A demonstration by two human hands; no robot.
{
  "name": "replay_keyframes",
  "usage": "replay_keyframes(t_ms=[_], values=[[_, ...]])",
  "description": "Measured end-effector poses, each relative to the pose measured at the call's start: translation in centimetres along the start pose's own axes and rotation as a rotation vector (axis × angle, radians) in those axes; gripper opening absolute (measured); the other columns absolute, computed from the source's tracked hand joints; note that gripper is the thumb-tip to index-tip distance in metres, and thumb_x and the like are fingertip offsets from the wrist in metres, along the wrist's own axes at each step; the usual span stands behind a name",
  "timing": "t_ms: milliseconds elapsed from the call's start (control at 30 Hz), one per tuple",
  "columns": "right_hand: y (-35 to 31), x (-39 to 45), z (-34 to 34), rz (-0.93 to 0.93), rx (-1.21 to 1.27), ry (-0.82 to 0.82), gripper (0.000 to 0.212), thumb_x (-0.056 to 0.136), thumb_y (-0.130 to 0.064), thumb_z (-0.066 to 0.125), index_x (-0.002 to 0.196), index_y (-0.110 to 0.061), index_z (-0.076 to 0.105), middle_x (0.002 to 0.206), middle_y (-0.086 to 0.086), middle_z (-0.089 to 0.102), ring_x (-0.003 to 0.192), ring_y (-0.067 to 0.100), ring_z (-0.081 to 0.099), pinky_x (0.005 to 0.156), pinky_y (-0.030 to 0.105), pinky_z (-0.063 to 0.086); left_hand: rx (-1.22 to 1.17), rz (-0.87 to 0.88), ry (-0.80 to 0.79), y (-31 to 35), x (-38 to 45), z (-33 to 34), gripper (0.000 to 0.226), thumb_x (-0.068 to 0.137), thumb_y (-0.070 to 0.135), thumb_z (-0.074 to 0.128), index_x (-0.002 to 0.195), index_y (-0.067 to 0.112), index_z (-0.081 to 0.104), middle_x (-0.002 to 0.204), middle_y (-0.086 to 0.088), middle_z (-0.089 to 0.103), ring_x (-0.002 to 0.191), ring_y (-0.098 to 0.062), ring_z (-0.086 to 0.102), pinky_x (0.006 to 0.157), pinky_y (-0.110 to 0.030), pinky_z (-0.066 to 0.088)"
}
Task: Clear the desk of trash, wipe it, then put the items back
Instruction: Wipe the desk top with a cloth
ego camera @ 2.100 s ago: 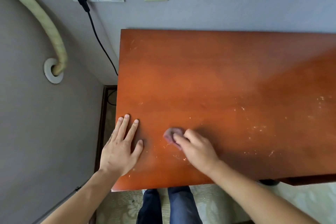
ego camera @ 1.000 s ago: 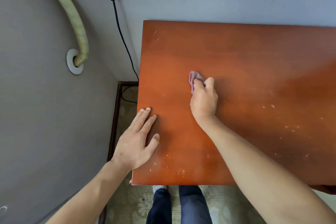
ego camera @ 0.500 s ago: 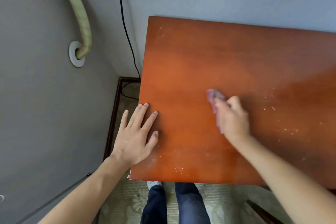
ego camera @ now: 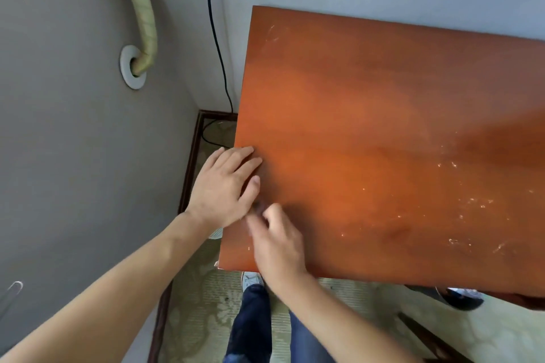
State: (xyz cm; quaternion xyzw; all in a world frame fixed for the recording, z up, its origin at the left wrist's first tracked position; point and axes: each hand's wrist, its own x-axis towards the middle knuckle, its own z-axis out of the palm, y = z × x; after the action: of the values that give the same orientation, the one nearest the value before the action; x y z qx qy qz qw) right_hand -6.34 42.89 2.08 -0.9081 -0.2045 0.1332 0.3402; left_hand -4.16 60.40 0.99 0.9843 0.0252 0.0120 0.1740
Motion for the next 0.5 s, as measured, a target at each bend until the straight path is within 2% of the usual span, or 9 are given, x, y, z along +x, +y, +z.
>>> replay_keyframes(t_ms=[67,100,133,200,267,300,367,467,500], values=[[0.8,-1.9,0.8,-0.140,-0.062,-0.136,0.023,0.100,-0.027,0.059,0.120,-0.024,0.071,0.090,-0.001,0.055,0.076,0.016,0.055,0.061,0.030,0.046,0.056,0.065,-0.074,0.2,1.0,0.1,0.054,0.104,0.047,0.035,0.148,0.022,0.054,0.161,-0.004,0.042,0.152,-0.025,0.033,0.126,-0.050,0.019],[1.2,-2.4,-0.1,-0.152,-0.108,-0.194,0.022,0.101,-0.034,0.055,0.116,-0.027,0.071,0.092,-0.003,0.059,0.079,0.014,0.056,0.066,0.030,0.049,0.071,0.089,-0.104,0.4,1.4,0.3,0.058,0.104,0.050,0.033,0.153,0.023,0.048,0.166,-0.003,0.035,0.156,-0.024,0.025,0.127,-0.050,0.016],[1.9,-2.4,-1.5,-0.129,-0.128,-0.150,0.022,0.101,-0.045,0.054,0.105,-0.030,0.070,0.091,-0.006,0.062,0.081,0.012,0.057,0.072,0.032,0.049,0.075,0.100,-0.127,0.6,1.6,0.6,0.061,0.104,0.052,0.031,0.157,0.025,0.043,0.169,-0.003,0.028,0.158,-0.023,0.018,0.128,-0.051,0.012],[5.7,-2.7,-4.7,-0.044,-0.409,0.034,0.027,0.096,-0.057,0.057,0.092,-0.032,0.066,0.084,-0.008,0.065,0.079,0.013,0.059,0.072,0.034,0.045,0.063,0.086,-0.166,0.9,1.8,0.9,0.064,0.104,0.056,0.026,0.160,0.027,0.036,0.171,0.000,0.019,0.160,-0.020,0.008,0.129,-0.050,0.007],[9.7,-3.5,-9.1,0.189,-0.375,0.223,0.016,0.097,-0.036,0.060,0.107,-0.035,0.073,0.094,-0.002,0.062,0.077,0.026,0.061,0.069,0.037,0.049,0.016,0.054,-0.165,1.1,2.0,0.7,0.063,0.104,0.057,0.022,0.159,0.030,0.037,0.171,0.004,0.020,0.159,-0.016,0.007,0.129,-0.048,0.007],[11.8,-4.1,-10.7,0.281,-0.402,0.374,0.026,0.098,-0.024,0.057,0.118,-0.027,0.074,0.100,0.003,0.058,0.076,0.030,0.060,0.068,0.041,0.052,-0.017,0.045,-0.152,1.0,2.3,0.4,0.062,0.104,0.056,0.022,0.157,0.030,0.042,0.169,0.005,0.024,0.159,-0.015,0.011,0.130,-0.047,0.010],[14.0,-5.2,-12.0,0.432,-0.387,0.545,0.032,0.098,-0.011,0.054,0.124,-0.017,0.072,0.103,0.010,0.050,0.076,0.034,0.058,0.067,0.049,0.055,-0.026,0.040,-0.126,0.7,2.7,-0.1,0.060,0.104,0.055,0.023,0.152,0.031,0.049,0.166,0.006,0.032,0.157,-0.014,0.020,0.128,-0.046,0.018],[11.2,-5.6,-8.2,0.575,-0.322,0.621,0.045,0.090,0.000,0.059,0.129,-0.019,0.069,0.101,0.010,0.046,0.070,0.037,0.057,0.064,0.048,0.054,0.060,0.085,-0.158,0.4,2.1,0.2,0.063,0.103,0.057,0.025,0.157,0.029,0.041,0.170,0.003,0.025,0.159,-0.017,0.014,0.129,-0.048,0.014],[9.2,-5.4,-6.1,0.530,-0.312,0.595,0.049,0.086,0.001,0.061,0.129,-0.019,0.069,0.098,0.010,0.046,0.067,0.037,0.057,0.060,0.045,0.052,0.066,0.098,-0.177,0.4,1.7,0.4,0.065,0.103,0.058,0.026,0.160,0.028,0.036,0.171,0.002,0.019,0.159,-0.018,0.008,0.129,-0.049,0.009]])
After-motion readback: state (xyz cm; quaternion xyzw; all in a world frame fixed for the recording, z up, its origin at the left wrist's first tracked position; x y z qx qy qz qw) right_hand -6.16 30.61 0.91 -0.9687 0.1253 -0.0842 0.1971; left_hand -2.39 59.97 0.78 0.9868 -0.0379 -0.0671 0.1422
